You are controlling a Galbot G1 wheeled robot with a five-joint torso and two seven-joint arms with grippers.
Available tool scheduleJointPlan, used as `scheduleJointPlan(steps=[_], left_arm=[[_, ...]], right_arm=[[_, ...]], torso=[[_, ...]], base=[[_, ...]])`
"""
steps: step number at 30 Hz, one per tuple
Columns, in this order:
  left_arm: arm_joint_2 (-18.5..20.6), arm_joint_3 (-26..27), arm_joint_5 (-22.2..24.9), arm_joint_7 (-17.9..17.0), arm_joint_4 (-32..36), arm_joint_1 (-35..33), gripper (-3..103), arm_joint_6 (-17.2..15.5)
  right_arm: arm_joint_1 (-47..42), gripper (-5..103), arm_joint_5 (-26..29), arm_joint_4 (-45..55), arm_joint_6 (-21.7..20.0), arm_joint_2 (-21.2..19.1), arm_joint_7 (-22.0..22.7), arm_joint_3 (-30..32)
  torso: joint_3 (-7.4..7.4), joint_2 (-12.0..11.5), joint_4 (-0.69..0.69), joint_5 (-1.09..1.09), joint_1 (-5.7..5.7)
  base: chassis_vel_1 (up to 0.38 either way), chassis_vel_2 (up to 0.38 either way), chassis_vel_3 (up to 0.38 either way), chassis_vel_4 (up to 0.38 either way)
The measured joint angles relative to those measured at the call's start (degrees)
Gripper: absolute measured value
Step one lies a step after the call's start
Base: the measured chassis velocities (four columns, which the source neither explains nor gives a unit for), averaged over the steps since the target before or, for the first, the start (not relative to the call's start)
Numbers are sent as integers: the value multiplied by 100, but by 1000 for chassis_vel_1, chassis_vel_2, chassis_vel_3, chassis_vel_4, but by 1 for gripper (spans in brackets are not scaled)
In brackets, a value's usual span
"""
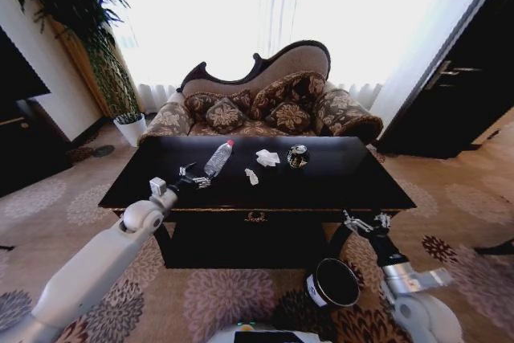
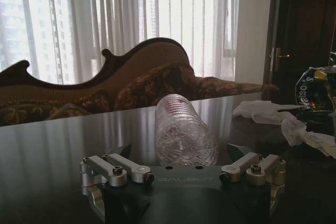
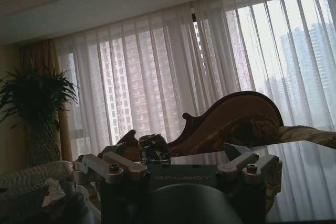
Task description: Move to the front of the table and place the trash on the table into the trash bin.
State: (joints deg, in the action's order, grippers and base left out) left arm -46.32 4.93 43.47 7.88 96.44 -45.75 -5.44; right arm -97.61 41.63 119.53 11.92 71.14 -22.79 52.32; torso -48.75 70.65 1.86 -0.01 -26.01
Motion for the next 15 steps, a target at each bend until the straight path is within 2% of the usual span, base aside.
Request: scheduleJointPlan(steps=[15], left_arm=[[-215, -440, 31, 116, -507, 629, 100, 72]], right_arm=[[-19, 100, -125, 34, -10, 104, -56, -71]], torso=[[0, 0, 0, 1, 0]], base=[[0, 0, 0, 0]])
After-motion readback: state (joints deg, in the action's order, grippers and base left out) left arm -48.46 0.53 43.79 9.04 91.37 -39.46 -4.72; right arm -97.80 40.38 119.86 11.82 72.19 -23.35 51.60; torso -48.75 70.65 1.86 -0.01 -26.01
